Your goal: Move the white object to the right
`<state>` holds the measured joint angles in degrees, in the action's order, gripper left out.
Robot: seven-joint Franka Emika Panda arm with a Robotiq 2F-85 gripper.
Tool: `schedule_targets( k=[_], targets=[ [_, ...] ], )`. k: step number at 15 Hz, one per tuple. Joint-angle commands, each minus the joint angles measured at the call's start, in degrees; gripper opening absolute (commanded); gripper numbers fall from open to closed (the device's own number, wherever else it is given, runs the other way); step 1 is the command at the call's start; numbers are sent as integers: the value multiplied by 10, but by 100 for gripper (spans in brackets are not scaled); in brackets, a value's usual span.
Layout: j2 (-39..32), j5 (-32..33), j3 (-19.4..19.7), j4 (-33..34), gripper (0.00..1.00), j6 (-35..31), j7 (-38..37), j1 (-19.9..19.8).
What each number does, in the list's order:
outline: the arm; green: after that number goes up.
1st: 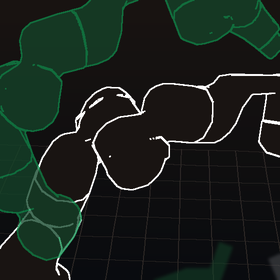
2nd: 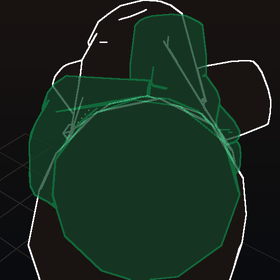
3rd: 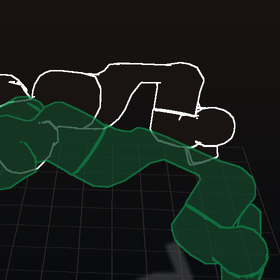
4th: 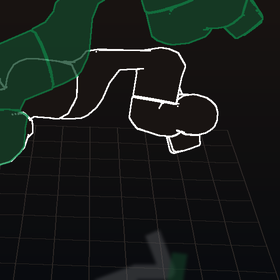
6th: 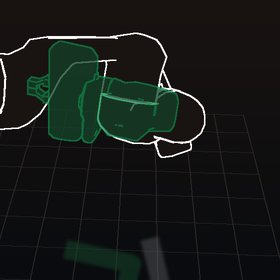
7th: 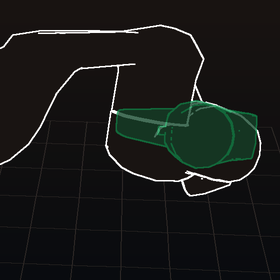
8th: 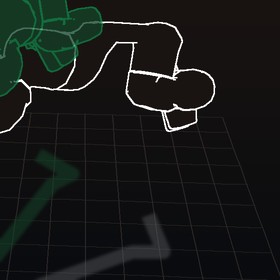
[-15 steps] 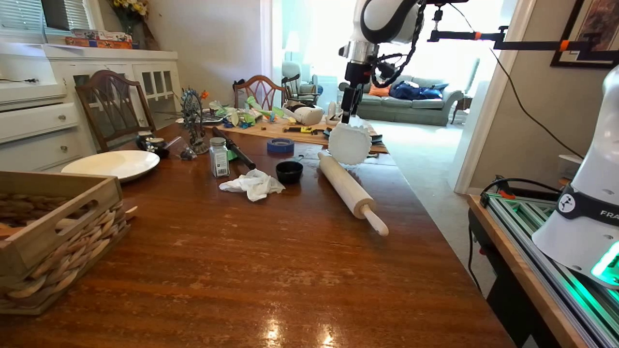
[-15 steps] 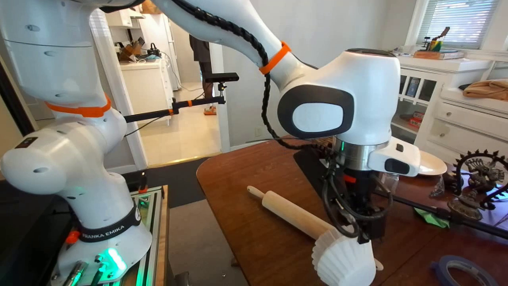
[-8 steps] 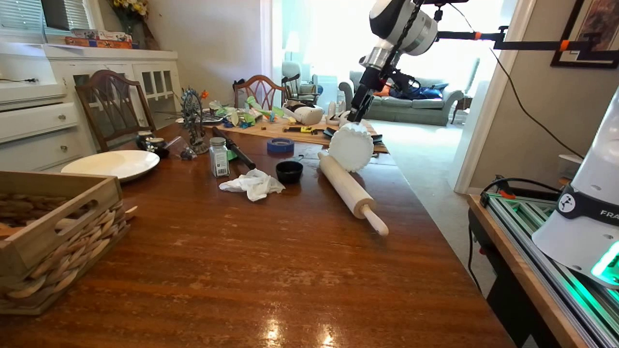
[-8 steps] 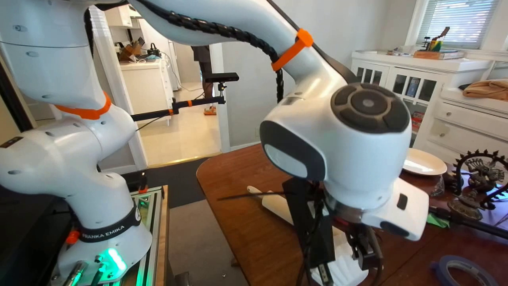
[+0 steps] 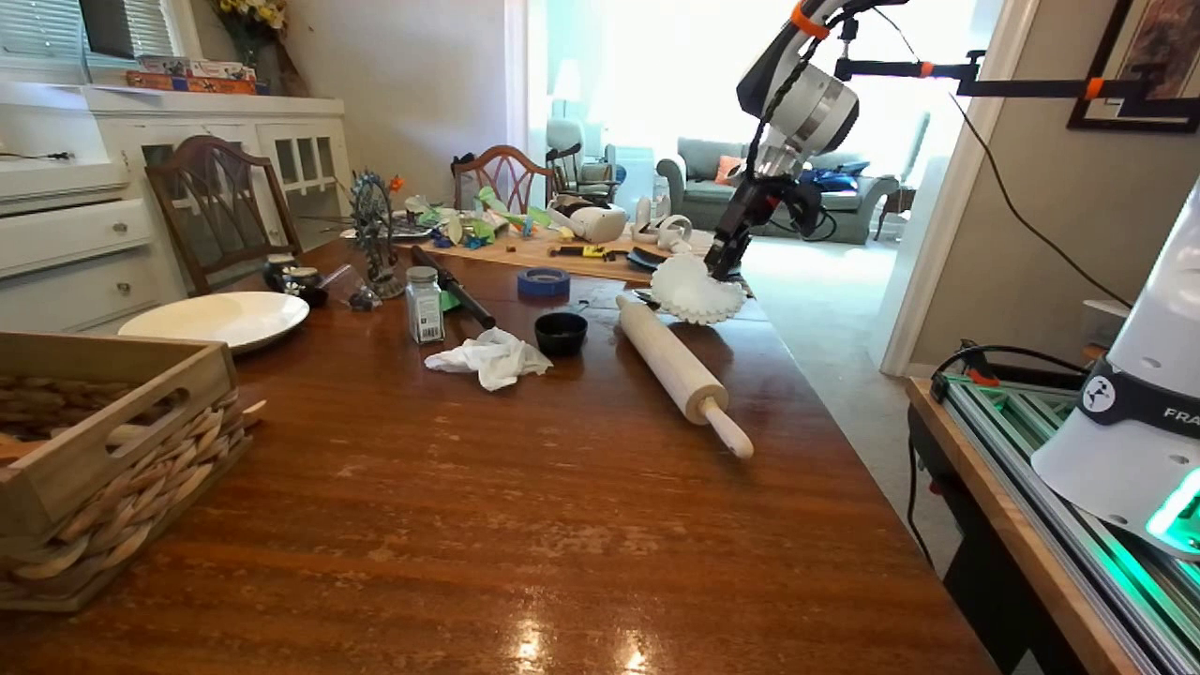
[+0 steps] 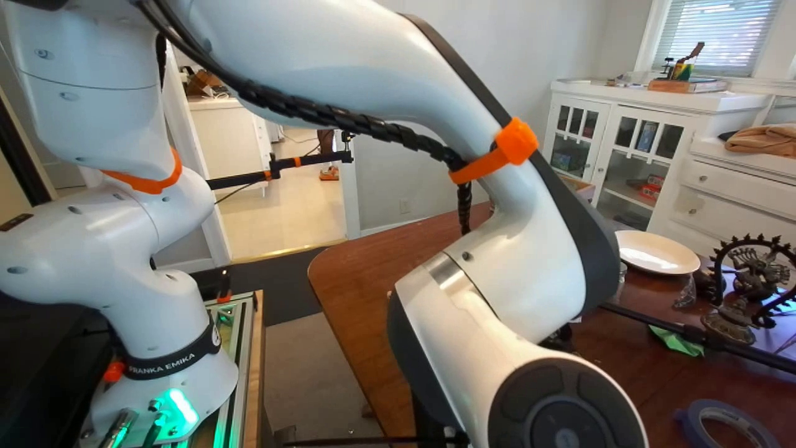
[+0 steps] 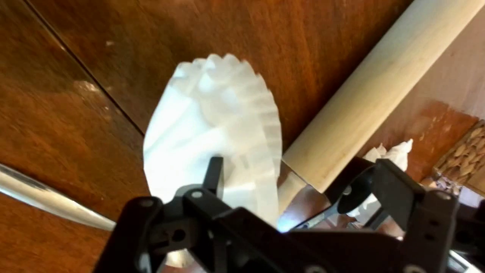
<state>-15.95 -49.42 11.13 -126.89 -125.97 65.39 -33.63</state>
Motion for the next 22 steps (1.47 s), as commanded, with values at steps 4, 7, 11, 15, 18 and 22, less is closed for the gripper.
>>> schedule_targets(
  k=[4, 7, 11, 15, 18, 22],
  targets=[
    [-8, 115, 40, 6, 100, -173, -208, 105],
    [-7, 219, 66, 2, 100, -253, -338, 165],
    [31, 393, 62, 0, 100, -204, -463, 187],
    [110, 474, 45, -12, 100, -109, -478, 189],
    [186, 526, 41, -23, 100, -49, -472, 192],
    [280, 537, 31, -38, 100, 23, -455, 199]
  ],
)
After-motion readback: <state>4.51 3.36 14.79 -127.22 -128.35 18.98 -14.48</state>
